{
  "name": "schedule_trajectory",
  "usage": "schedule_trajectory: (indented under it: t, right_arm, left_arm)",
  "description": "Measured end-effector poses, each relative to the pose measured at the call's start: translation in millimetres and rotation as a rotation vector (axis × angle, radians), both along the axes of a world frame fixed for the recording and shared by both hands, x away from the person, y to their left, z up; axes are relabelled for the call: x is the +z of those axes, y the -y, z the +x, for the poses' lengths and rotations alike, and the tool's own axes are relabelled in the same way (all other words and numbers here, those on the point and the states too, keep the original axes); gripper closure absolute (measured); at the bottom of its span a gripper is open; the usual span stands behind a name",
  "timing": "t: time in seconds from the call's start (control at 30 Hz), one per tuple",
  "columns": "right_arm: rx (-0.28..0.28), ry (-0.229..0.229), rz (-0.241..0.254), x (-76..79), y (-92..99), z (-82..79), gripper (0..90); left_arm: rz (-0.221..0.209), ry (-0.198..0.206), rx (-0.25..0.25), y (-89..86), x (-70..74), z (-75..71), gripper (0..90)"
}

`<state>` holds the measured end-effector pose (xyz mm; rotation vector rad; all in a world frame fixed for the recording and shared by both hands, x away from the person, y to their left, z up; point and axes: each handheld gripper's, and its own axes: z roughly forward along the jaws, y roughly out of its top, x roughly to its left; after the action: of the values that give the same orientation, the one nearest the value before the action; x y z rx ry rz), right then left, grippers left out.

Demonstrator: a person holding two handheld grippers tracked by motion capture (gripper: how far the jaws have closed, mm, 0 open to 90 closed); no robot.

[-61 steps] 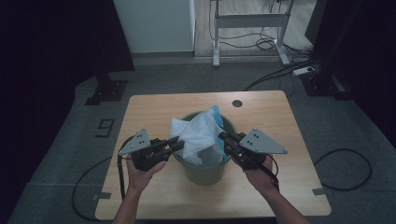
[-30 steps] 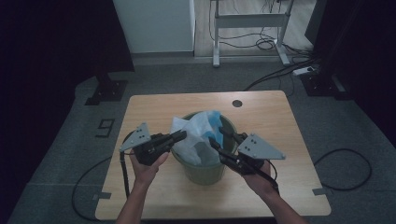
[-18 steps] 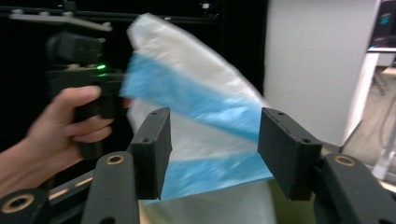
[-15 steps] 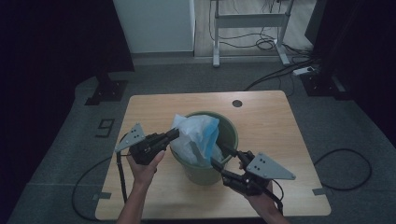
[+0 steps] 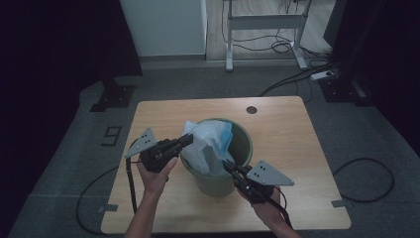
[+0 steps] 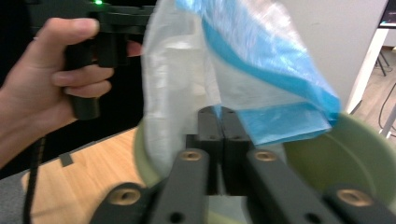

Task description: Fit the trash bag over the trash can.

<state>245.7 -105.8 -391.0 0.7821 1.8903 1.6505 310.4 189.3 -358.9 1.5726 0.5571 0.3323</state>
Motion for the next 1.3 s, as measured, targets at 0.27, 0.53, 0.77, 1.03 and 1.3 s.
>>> schedule_trajectory:
  t: [0.27,0.53,0.77,1.03,1.3]
  right_arm:
    - [-0.106,0.057,-0.071,8.9,34.4,13.5,89.1]
    - [-0.223,0.074,-0.141,15.9,74.1,30.2,89.1]
    - [-0.354,0.048,-0.126,10.6,109.6,51.0,89.1]
    - [-0.414,-0.048,-0.109,-19.4,134.2,66.6,89.1]
    - [-0.394,-0.107,-0.047,-38.9,147.3,68.2,68.9]
  left_arm:
    - [-0.069,0.028,-0.035,-10.9,0.3,-0.5,89.9]
    - [-0.121,0.030,-0.036,-17.7,1.7,1.4,89.9]
    - [-0.116,0.060,-0.053,-25.0,0.3,-2.0,89.9]
    - [-0.073,0.048,-0.057,-32.4,-13.5,-10.2,89.9]
    - [-0.069,0.031,-0.063,-32.6,-26.5,-16.9,89.9]
